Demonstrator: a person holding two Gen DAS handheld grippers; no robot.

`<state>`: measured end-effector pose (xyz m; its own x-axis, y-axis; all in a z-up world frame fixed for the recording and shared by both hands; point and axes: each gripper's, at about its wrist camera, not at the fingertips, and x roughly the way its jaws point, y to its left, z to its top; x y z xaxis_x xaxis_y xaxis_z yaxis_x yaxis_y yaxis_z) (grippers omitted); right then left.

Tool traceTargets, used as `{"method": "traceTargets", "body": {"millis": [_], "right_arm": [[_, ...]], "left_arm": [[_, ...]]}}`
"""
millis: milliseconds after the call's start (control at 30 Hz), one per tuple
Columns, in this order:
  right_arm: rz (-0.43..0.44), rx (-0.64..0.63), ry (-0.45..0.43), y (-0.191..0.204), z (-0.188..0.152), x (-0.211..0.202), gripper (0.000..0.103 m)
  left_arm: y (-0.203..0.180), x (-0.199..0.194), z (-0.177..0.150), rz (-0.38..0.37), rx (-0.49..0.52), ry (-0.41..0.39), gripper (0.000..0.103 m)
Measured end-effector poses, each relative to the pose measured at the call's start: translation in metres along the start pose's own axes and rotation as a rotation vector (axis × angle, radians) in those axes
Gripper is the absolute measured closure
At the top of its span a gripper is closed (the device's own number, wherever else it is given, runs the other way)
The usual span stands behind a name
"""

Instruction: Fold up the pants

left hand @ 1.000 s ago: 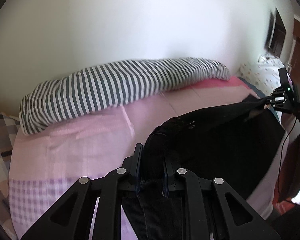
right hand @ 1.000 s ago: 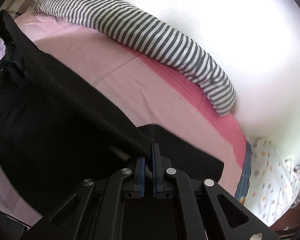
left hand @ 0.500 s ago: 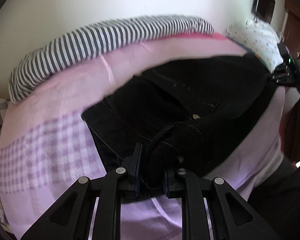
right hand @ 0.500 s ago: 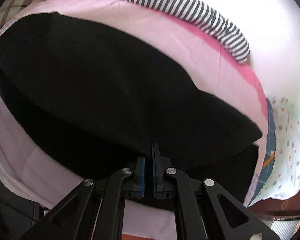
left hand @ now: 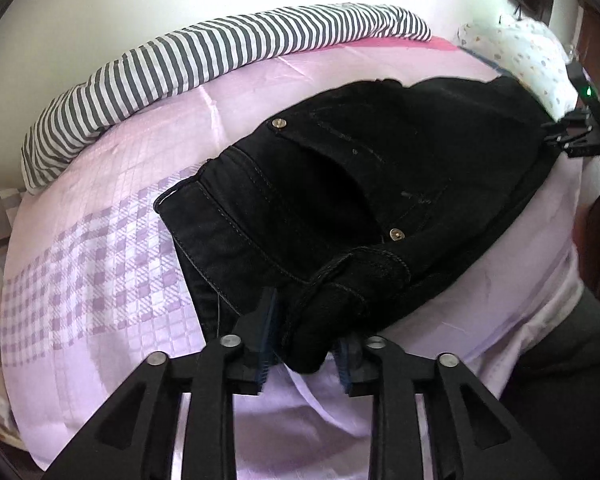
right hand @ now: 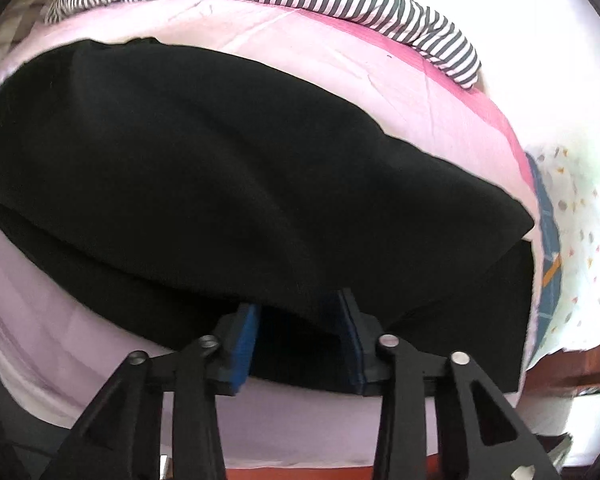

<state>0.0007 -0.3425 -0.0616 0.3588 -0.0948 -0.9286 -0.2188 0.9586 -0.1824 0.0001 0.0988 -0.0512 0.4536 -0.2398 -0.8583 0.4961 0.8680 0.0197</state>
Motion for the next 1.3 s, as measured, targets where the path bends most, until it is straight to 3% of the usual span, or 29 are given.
{"method": "traceTargets", "body": {"millis": [33, 67, 100, 233, 400, 533, 867, 1133, 1233, 1300], "right_arm": [[0.006, 0.014, -0.003, 0.000, -0.001, -0.002, 0.062], [0.020, 0.034, -0.006, 0.000, -0.002, -0.004, 0.058], [0.037, 0.059, -0.018, -0.001, -0.003, -0.007, 0.057], [0.098, 0.130, -0.035, 0.001, -0.007, -0.016, 0.054], [0.244, 0.249, -0.071, -0.001, -0.014, -0.030, 0.053], [0.347, 0.306, -0.092, 0.004, -0.016, -0.036, 0.053], [0.448, 0.356, -0.103, 0.022, -0.019, -0.037, 0.053], [0.449, 0.420, -0.097, 0.008, -0.029, -0.026, 0.053], [0.438, 0.429, -0.095, 0.005, -0.033, -0.023, 0.053], [0.431, 0.437, -0.097, 0.003, -0.035, -0.023, 0.053]], "left_arm": [[0.002, -0.002, -0.001, -0.002, -0.018, 0.002, 0.054], [0.007, -0.002, -0.002, 0.003, -0.044, 0.011, 0.030], [0.012, -0.005, -0.005, 0.016, -0.082, 0.015, 0.023], [0.033, -0.015, -0.021, -0.058, -0.228, 0.027, 0.023], [0.067, -0.040, -0.045, -0.251, -0.594, -0.023, 0.023], [0.077, -0.046, -0.057, -0.380, -0.822, -0.026, 0.023], [0.063, -0.018, -0.065, -0.475, -1.090, 0.061, 0.025], [0.057, 0.009, -0.060, -0.508, -1.180, 0.071, 0.038], [0.054, 0.013, -0.058, -0.492, -1.198, 0.068, 0.049], [0.054, 0.013, -0.058, -0.460, -1.212, 0.053, 0.068]]}}
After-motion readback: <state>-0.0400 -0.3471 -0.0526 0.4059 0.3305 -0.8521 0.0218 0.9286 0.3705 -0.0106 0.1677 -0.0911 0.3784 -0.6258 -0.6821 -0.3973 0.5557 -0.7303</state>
